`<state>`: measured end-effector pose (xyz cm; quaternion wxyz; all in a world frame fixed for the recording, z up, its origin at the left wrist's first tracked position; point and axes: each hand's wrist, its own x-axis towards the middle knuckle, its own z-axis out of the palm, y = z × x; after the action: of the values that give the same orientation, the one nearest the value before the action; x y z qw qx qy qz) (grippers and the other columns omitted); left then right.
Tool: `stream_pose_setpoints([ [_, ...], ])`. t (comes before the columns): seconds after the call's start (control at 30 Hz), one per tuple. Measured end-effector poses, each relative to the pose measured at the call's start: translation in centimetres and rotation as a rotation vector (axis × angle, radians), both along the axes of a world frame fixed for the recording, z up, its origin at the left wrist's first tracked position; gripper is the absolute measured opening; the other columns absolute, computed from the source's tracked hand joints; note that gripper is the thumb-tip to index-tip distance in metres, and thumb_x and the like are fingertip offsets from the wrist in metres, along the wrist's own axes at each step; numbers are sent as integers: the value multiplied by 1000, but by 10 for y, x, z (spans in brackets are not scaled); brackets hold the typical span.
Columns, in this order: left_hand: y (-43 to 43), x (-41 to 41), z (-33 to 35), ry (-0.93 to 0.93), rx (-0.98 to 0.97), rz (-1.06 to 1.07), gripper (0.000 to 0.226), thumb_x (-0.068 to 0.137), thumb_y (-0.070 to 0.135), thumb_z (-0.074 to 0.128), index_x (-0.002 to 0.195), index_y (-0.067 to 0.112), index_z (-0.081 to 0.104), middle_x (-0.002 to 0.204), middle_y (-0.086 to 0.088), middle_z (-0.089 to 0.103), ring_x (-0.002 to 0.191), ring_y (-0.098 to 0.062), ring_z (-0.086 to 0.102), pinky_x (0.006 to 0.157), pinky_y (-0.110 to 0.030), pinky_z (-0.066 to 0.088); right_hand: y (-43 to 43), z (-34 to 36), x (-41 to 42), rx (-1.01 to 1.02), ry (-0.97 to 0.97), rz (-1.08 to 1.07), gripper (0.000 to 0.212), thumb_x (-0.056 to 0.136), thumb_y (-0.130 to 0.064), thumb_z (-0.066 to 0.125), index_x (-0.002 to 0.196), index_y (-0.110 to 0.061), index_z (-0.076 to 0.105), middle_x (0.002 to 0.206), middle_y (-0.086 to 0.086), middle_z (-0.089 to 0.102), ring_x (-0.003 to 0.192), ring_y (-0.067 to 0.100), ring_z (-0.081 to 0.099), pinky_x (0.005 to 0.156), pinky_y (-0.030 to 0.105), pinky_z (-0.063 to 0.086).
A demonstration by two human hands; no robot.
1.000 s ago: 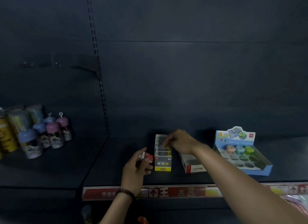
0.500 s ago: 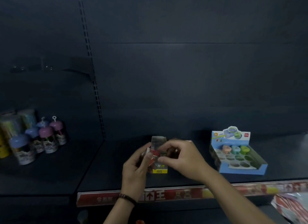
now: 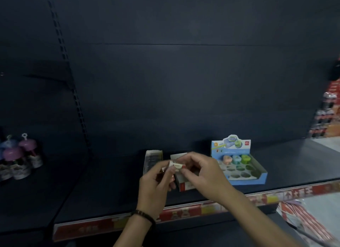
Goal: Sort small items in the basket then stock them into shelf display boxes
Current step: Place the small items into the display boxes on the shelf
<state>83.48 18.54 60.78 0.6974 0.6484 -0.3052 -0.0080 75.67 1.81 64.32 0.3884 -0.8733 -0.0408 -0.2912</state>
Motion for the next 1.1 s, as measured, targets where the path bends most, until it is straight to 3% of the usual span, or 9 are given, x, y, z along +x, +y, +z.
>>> stream_pose_setpoints([
  [0.17,-18,-6,4,20,-45,-22,16,103,20,64,104,25,79,73,-14,70,58,-19,61,54,-30,50,-13,2,-4,-170,-144,-83,24,83,-15,86,105,-22,79,100,-13,67,90,7,68,77,14,50],
  [0.27,-17,-2,-6,-84,25,79,21,103,20,64,114,34,75,76,2,71,64,-9,63,61,-23,52,-30,4,2,-300,-130,-145,24,91,-18,82,114,-18,78,104,-11,69,93,-1,63,84,9,45],
  [0.33,-13,1,-19,-210,135,168,35,102,15,65,127,39,68,76,11,66,68,0,62,67,-12,49,-48,7,12,-287,-96,-229,23,94,-22,79,116,-17,77,104,-6,73,93,4,64,84,14,44],
  [0.43,-12,8,-41,-400,307,149,61,100,9,66,141,52,53,116,23,63,109,8,60,94,-7,46,-71,8,35,-370,87,-286,18,99,-27,73,114,-17,77,109,3,76,101,23,69,88,33,51],
  [0.5,-14,10,-48,-388,384,79,66,102,14,63,138,67,44,133,31,53,126,7,53,105,-12,44,-76,1,51,-462,225,-265,16,100,-23,67,113,-21,76,115,5,75,107,26,69,90,37,53],
  [0.63,-19,11,-59,-430,467,54,51,106,25,58,142,60,45,134,33,48,125,3,52,105,-20,48,-73,-12,79,-570,428,-256,23,99,-22,58,116,-29,72,121,5,72,109,28,70,85,38,57],
  [0.77,-22,14,-63,-466,530,19,40,109,29,51,143,49,49,136,29,49,127,6,49,104,-18,47,-81,-16,95,-709,494,-354,23,99,-13,59,115,-21,74,118,8,74,111,31,71,76,35,52],
  [0.83,-22,14,-64,-452,546,14,37,109,29,51,140,48,49,134,31,49,126,7,49,101,-14,46,-83,-16,101,-777,544,-378,24,99,-9,61,119,-17,73,121,8,73,113,30,70,79,38,54],
  [1.1,-22,14,-62,-407,529,45,24,106,23,55,123,39,57,120,36,49,116,13,48,90,-1,35,-74,-22,114,-826,607,-354,32,103,-36,66,125,-14,71,133,8,61,115,31,67,90,46,58],
])
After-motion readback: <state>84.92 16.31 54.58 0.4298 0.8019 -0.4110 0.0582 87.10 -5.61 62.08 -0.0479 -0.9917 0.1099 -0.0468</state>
